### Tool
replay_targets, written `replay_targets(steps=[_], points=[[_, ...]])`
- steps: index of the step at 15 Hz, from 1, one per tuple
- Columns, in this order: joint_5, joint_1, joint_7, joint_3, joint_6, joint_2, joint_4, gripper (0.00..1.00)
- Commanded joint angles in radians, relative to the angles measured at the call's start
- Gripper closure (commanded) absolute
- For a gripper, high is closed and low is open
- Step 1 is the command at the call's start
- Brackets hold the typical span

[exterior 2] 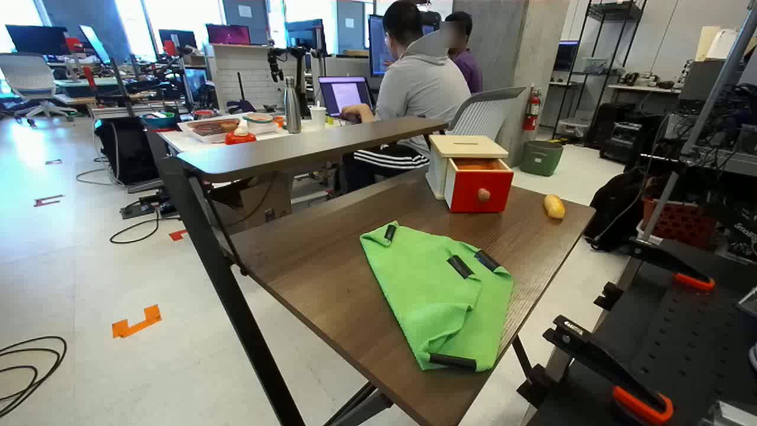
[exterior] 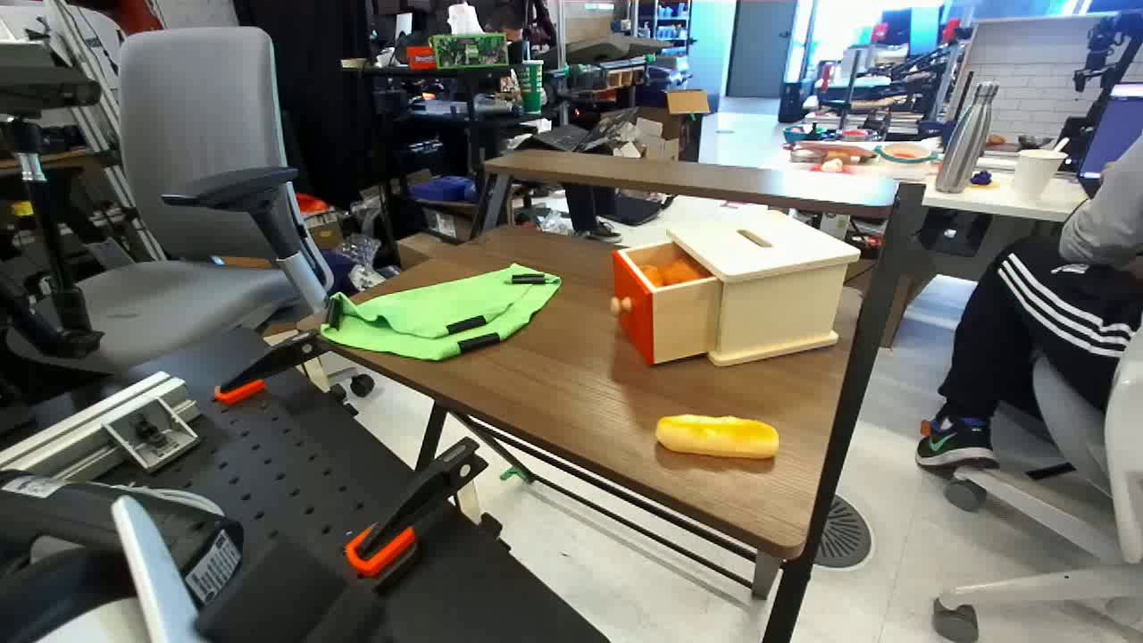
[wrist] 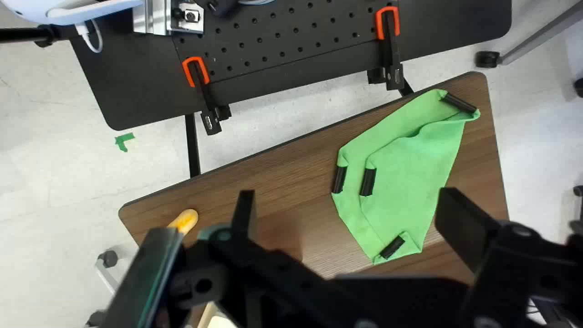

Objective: Close the drawer

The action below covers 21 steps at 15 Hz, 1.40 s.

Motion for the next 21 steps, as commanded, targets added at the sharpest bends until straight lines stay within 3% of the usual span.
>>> replay_targets(steps=[1, 3, 7, 13, 21], points=[[0.004, -0.006, -0.004, 0.005, -0.003, 0.000, 0.002, 0.00], [0.005, -0.009, 0.014, 0.014, 0.020, 0.011, 0.001, 0.00], [0.054, -0.014, 0.083, 0.018, 0.194, 0.122, 0.024, 0.00], [0.077, -0.012, 0.131, 0.016, 0.433, 0.393, 0.067, 0.00], [0.019, -0.031, 0.277, 0.005, 0.729, 0.718, 0.155, 0.00]])
